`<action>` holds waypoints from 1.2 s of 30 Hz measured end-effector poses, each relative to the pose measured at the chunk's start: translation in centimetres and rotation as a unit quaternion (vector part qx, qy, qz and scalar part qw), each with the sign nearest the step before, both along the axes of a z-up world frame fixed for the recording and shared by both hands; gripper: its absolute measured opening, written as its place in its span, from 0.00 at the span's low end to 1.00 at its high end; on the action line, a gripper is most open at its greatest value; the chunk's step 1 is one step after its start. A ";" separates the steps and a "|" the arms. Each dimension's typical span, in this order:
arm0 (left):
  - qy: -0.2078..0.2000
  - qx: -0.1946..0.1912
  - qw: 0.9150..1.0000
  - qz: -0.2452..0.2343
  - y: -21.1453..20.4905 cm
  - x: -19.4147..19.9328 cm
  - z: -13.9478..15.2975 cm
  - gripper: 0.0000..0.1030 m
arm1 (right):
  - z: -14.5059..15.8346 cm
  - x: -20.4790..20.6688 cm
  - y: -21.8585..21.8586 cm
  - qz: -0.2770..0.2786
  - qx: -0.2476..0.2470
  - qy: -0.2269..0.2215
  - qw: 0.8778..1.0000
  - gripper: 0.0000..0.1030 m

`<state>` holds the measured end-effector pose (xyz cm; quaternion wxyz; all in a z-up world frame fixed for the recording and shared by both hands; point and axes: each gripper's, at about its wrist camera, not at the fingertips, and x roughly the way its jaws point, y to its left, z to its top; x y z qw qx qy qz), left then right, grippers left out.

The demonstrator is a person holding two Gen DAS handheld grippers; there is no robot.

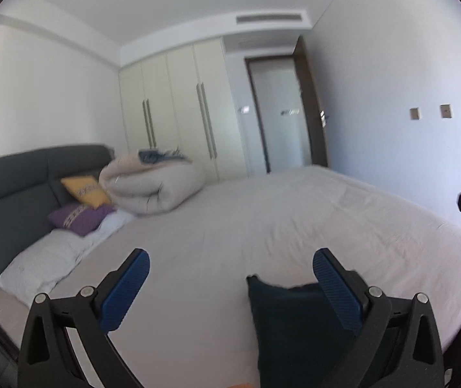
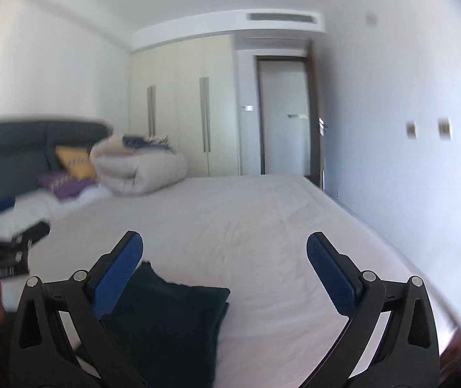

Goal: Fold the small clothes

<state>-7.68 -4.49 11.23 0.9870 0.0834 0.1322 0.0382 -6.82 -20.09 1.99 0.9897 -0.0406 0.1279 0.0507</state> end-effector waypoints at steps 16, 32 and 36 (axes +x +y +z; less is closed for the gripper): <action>0.248 -0.077 0.966 0.021 2.4 5.3 -7.9 1.00 | -7.7 6.2 1.1 -0.078 0.067 0.303 0.947 1.00; 0.296 -0.089 0.951 0.007 1.8 6.0 -11.1 1.00 | -7.7 4.6 1.8 -0.066 0.035 0.311 0.947 1.00; 0.296 -0.093 0.951 0.012 2.0 6.0 -11.4 1.00 | -7.6 4.6 1.6 -0.068 0.036 0.313 0.947 1.00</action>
